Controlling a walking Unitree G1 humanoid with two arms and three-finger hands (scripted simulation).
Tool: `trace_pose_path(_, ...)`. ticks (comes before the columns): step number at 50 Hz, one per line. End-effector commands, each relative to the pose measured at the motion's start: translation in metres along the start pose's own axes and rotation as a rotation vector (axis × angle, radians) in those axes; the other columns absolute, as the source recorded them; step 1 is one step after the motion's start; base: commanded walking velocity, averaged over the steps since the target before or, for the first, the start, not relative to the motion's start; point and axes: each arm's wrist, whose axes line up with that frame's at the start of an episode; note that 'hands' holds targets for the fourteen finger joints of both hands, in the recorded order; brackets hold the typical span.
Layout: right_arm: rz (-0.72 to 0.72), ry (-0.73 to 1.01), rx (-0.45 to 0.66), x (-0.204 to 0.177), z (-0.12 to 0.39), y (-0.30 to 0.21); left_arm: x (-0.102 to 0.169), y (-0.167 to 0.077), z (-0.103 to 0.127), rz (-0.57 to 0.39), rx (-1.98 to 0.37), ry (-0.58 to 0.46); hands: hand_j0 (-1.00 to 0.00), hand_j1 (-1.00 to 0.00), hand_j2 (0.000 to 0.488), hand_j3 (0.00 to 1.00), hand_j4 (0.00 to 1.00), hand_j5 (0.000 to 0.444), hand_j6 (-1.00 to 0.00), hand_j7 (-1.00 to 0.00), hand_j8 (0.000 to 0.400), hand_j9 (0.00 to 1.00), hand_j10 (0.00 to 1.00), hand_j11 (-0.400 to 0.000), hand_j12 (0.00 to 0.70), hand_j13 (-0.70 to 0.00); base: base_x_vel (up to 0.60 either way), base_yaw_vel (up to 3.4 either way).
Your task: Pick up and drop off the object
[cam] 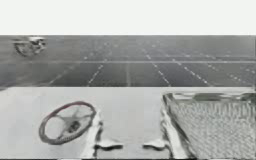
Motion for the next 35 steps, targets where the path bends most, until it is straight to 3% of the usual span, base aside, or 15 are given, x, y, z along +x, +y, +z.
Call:
trace_pose_path(1,-0.218,-0.235,-0.151,0.044,-0.041,0.013,0.055,-0.034,-0.002,0.21,-0.062,-0.133,0.0,0.0,0.0,0.0,0.0,0.0,0.0,0.0,0.0,0.0,0.0,0.0,0.0,0.0,0.0,0.0)
trace_pose_path(6,-0.212,-0.237,-0.148,0.017,-0.041,0.014,0.058,-0.004,0.025,0.246,0.008,-0.06,0.0,0.0,0.0,0.0,0.0,0.0,0.0,0.0,0.0,0.0,0.0,0.0,0.0,0.0,0.0,0.0)
trace_pose_path(7,-0.224,-0.237,-0.149,0.01,-0.045,0.014,0.062,0.008,0.031,0.258,0.232,-0.046,0.0,0.0,0.0,0.0,0.0,0.0,0.0,0.0,0.0,0.0,0.0,0.0,0.0,0.0,0.0,0.0)
trace_pose_path(8,-0.212,-0.24,-0.15,0.016,-0.041,0.015,0.053,0.004,0.043,0.257,0.332,-0.064,0.0,0.0,0.0,0.0,0.0,0.0,0.0,0.0,0.0,0.0,0.0,0.0,0.0,0.0,0.0,0.0)
trace_pose_path(11,-0.227,-0.231,-0.146,0.02,-0.042,0.016,0.067,0.028,0.077,0.264,0.699,-0.103,0.0,0.0,0.0,0.0,0.0,0.0,0.0,0.0,0.0,0.0,0.0,0.0,0.0,0.0,0.0,0.0)
trace_pose_path(15,-0.229,-0.234,-0.136,0.017,-0.044,0.024,0.056,0.025,0.093,0.216,1.104,-0.093,0.0,0.0,0.0,0.0,0.0,0.0,0.0,0.0,0.0,0.0,0.0,0.0,0.0,0.0,0.0,0.0)
trace_pose_path(19,-0.235,-0.233,-0.116,0.02,-0.044,0.028,0.072,0.048,0.062,0.107,1.288,0.038,0.0,0.0,0.0,0.0,0.0,0.0,0.0,0.0,0.0,0.0,0.0,0.0,0.0,0.0,0.0,0.0)
trace_pose_path(24,-0.234,-0.231,-0.115,0.021,-0.041,0.026,0.084,0.056,0.023,0.016,1.31,0.209,0.0,0.0,0.0,0.0,0.0,0.0,0.0,0.0,0.0,0.0,0.0,0.0,0.0,0.0,0.0,0.0)
trace_pose_path(27,-0.225,-0.233,-0.107,0.019,-0.04,0.032,0.093,0.066,0.002,0.009,1.272,0.214,0.0,0.0,0.0,0.0,0.0,0.0,0.0,0.0,0.0,0.0,0.0,0.0,0.0,0.0,0.0,0.0)
trace_pose_path(29,-0.227,-0.235,-0.105,0.016,-0.04,0.029,0.097,0.072,-0.001,0.026,1.252,0.244,0.0,-0.26,0.128,0.0,0.0,0.0,0.0,-0.26,0.103,0.0,0.0,0.0,0.18,0.0,0.0,0.0)
trace_pose_path(30,-0.21,-0.238,-0.107,0.016,-0.04,0.027,0.103,0.067,-0.007,0.028,1.247,0.26,0.0,-0.28,0.142,0.0,0.0,0.0,0.0,-0.28,0.113,0.0,0.0,0.0,0.198,0.0,0.0,0.0)
trace_pose_path(31,-0.209,-0.234,-0.106,0.012,-0.04,0.022,0.102,0.07,-0.02,0.057,1.189,0.211,-0.08,-1.0,0.461,0.0,0.0,0.0,-0.08,-1.0,0.4,0.0,0.0,0.0,0.7,0.0,0.0,0.0)
trace_pose_path(32,-0.198,-0.25,-0.101,0.013,-0.038,0.025,0.094,0.069,-0.03,0.036,1.124,0.202,-1.0,-1.0,0.0,0.0,0.0,0.0,-1.0,-1.0,0.4,0.0,0.0,0.0,0.7,0.0,0.0,0.0)
trace_pose_path(34,-0.201,-0.239,-0.092,0.008,-0.043,0.027,0.091,0.07,-0.051,0.104,1.103,0.166,-1.0,-1.0,0.0,0.0,0.0,0.0,-1.0,-1.0,0.4,0.0,0.0,0.0,0.7,0.0,0.0,0.0)
trace_pose_path(35,-0.198,-0.241,-0.117,0.006,-0.038,0.025,0.089,0.066,-0.025,0.069,1.089,0.266,-1.0,-1.0,0.0,0.0,0.0,0.0,-1.0,-1.0,0.4,0.0,0.0,0.0,0.7,0.0,0.0,0.0)
